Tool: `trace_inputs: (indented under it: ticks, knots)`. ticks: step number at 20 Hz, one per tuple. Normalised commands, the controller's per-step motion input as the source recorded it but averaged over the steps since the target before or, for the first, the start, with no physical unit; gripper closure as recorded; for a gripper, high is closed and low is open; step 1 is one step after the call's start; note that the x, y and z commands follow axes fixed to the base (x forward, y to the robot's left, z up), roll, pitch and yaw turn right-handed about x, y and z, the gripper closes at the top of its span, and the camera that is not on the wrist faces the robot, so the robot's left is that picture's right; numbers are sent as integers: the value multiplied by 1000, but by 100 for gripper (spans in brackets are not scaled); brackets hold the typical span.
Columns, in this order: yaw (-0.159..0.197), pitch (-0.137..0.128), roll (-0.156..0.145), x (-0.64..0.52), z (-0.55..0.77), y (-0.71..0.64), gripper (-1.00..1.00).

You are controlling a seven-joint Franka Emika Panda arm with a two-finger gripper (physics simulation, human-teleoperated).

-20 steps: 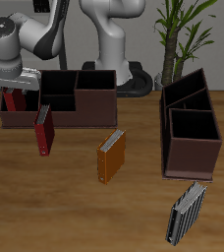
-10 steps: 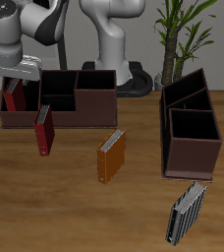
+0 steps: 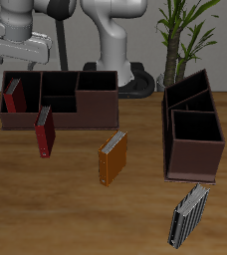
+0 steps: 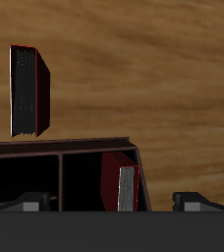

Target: Place the left red book into the back desk caddy's left compartment and place the right red book into the left desk caddy's right compartment and place the orange book into the left desk caddy's back compartment

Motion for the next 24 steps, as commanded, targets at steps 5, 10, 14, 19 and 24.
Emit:
trace_inputs:
  ticks: [5, 10, 14, 19, 24]
  knots:
    - [38, -91, -4, 265, 311, 439, -100]
    - [-18, -72, -65, 417, 293, 35, -100]
    - [-61, -52, -29, 385, 183, -24, -100]
    - [2, -16, 58, 288, -142, 274, -100]
    - [0, 10, 42, 241, -202, 115, -100]
